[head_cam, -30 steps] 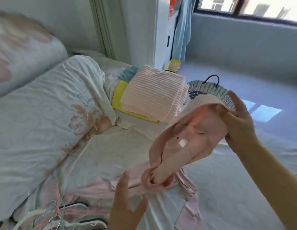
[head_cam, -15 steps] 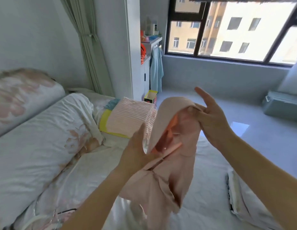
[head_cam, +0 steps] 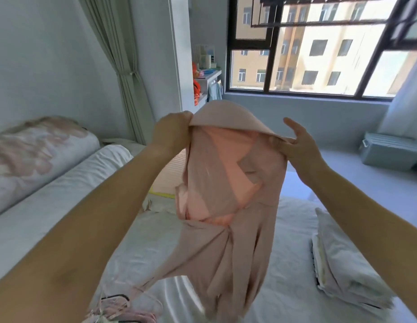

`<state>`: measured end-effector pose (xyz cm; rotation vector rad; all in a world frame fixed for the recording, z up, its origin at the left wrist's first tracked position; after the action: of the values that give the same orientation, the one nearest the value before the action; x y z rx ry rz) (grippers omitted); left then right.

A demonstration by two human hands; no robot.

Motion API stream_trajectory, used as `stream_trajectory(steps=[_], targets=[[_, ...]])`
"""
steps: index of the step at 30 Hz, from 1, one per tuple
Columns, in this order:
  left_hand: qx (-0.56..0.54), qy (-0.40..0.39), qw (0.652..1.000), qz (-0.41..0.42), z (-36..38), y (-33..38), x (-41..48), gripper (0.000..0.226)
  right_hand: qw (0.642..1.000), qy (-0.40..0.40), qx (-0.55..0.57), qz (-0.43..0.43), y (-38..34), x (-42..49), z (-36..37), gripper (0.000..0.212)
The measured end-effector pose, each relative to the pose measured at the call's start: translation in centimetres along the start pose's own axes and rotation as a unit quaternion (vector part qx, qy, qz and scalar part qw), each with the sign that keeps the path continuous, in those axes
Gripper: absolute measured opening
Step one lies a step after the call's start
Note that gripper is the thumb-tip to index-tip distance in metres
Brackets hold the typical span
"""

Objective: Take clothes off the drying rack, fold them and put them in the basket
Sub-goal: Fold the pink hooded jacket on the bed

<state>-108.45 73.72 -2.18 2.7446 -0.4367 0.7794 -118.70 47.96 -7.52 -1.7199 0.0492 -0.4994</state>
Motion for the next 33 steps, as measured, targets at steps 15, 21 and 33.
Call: stream_trajectory(steps=[15,21,33], targets=[[0.044,0.019,0.984,0.169,-4.7,5.4,1.7,0.015,0.974,0.007,0.215,0.067,-4.1,3.7,11.5,0.141],[-0.312,-0.136,0.931,0.132,-2.5,2.2,-0.3,0.049,0.963,0.11,0.245,0.016,-5.0,5.2,11.7,0.042],[-0.234,-0.297,0.926,-0.019,17.0,-8.6,-9.5,0.048,0.954,0.204,0.214,-0.054,-9.8,8.2,4.1,0.126]])
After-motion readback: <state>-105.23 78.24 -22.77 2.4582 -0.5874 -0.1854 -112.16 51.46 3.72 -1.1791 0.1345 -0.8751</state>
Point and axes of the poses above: each hand's wrist, its own x-axis towards the middle knuckle, its own z-axis out of the palm, y = z × x, the point moved 8 cm from there along x, towards the middle knuckle, and after that the axes turned 6 degrees about -z, right-handed, at the moved point
